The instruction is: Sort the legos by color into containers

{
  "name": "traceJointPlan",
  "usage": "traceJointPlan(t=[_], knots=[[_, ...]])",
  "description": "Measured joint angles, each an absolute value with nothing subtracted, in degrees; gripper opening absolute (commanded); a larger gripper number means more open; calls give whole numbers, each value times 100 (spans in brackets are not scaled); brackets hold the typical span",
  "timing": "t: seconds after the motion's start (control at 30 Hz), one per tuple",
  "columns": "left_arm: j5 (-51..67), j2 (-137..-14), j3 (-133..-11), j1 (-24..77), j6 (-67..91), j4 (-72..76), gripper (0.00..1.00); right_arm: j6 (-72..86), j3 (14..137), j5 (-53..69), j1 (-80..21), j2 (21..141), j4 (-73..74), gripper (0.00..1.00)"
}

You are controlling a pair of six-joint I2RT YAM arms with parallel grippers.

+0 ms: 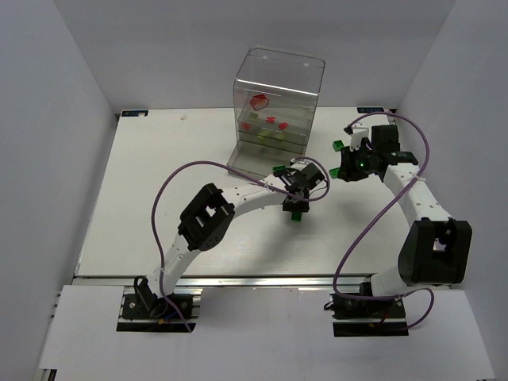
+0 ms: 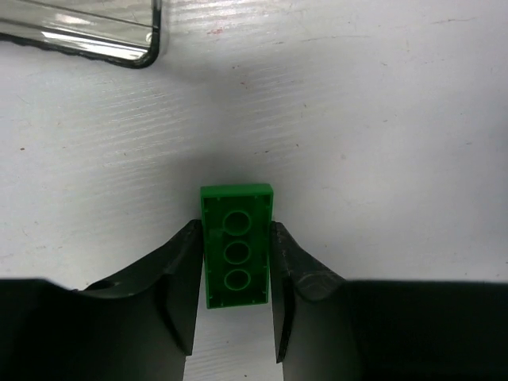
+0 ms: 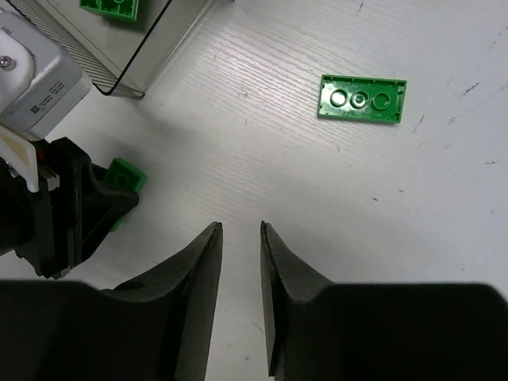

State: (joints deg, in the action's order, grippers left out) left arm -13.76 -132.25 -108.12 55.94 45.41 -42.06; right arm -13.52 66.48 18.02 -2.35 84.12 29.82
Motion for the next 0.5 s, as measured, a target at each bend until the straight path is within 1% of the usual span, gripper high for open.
traceJointPlan(t=[0.03, 0.13, 0.17, 0.2, 0.33, 0.4, 0.5], knots=[[-1415, -13225, -10812, 5605, 4521, -4206, 28, -1352, 6646, 1826, -220, 8412, 2982, 32], [-1514, -13218, -10796, 5649, 4429, -4195, 21, -1350, 6622, 1907, -169, 8412, 2978, 32], [-1551, -13192, -10750, 5669, 4381, -4160, 19, -1350, 6606, 1944, -152, 8412, 2985, 31], [-1577, -13144, -10680, 5686, 4305, -4150, 14, -1354, 6584, 1977, -141, 8412, 2985, 32], [-1612, -12807, -10208, 5749, 3957, -4051, 12, -1437, 6569, 2161, -110, 8412, 3020, 35], [-1590, -12272, -9557, 5745, 3785, -3848, 10, -1575, 6567, 2338, -108, 8412, 3065, 35], [-1485, -11301, -8836, 5640, 3734, -3531, 9, -1800, 6528, 2626, -108, 8412, 3142, 26]])
